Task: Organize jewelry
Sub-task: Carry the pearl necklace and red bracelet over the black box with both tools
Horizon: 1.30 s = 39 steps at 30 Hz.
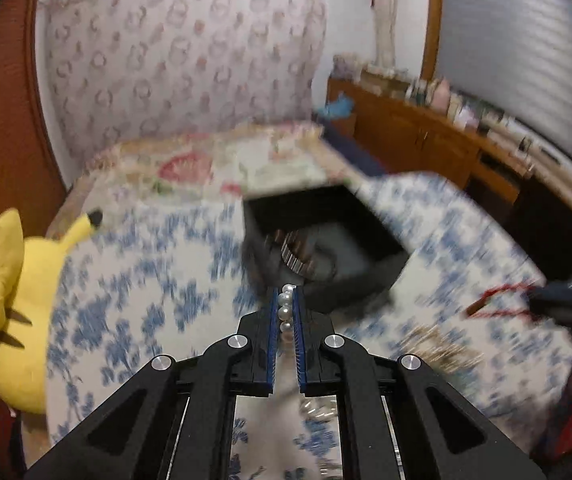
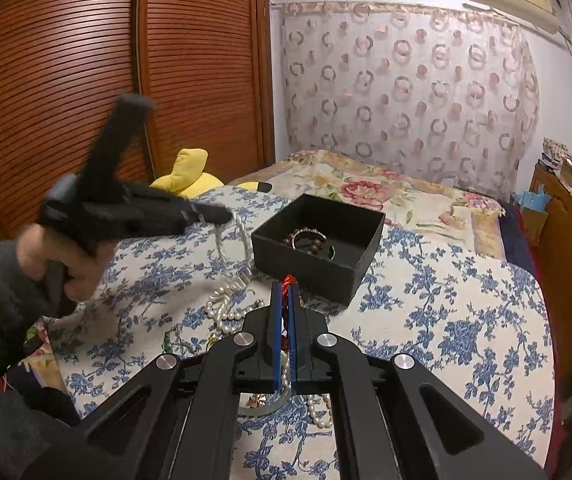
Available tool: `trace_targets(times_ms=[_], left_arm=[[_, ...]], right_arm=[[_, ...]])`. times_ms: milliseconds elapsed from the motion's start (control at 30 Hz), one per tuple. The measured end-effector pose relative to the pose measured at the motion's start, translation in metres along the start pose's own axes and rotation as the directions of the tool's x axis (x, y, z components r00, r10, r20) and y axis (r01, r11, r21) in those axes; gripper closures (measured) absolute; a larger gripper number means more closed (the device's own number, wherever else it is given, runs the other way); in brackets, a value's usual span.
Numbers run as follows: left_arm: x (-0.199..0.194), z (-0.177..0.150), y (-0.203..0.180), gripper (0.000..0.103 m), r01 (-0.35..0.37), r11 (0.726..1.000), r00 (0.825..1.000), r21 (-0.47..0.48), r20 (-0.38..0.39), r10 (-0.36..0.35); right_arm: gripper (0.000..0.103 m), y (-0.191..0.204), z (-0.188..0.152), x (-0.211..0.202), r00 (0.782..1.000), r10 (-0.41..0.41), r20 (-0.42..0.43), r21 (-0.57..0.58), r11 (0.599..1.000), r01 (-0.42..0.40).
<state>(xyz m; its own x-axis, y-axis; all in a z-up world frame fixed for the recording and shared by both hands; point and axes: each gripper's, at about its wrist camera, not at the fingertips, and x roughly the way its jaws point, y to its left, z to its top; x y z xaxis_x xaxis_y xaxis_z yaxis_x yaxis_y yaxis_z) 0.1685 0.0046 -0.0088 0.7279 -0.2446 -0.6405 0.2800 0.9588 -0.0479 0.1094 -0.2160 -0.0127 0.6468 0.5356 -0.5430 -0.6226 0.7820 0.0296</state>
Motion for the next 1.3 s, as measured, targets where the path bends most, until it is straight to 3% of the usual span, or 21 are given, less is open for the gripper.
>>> trace_targets(times_ms=[233,800,1033,1300], left_arm=[[-0.042,0.044,-0.017,0.097,0.016,1.000,0.991,0.020,0.130,-0.019],[-0.066,0.133,-0.029,0.097,0.026,0.998,0.961,0.062,0.273,-0.042],[-0.032,0.144,-0.014,0.097,0.025,0.999,0.971,0.044,0.237,-0.035],[0.027,0.124,0.002,0.097,0.032,0.999,0.989,0.024,0.143,-0.035]], right_arm=[[0.099,-0.004,0.024,-0.005,0.999,-0.004,0.049,-0.019,1.000,0.005],[0.099,-0.024,0.084,0.010,0.990,0.000,0.142,-0.068,0.998,0.010],[0.099,-0.039,0.095,0.043,0.994,0.018,0.108,-0.071,0.997,-0.010],[0.099,-0.054,0.088,0.088,0.998,0.034,0.051,-0.058,0.998,-0.031]])
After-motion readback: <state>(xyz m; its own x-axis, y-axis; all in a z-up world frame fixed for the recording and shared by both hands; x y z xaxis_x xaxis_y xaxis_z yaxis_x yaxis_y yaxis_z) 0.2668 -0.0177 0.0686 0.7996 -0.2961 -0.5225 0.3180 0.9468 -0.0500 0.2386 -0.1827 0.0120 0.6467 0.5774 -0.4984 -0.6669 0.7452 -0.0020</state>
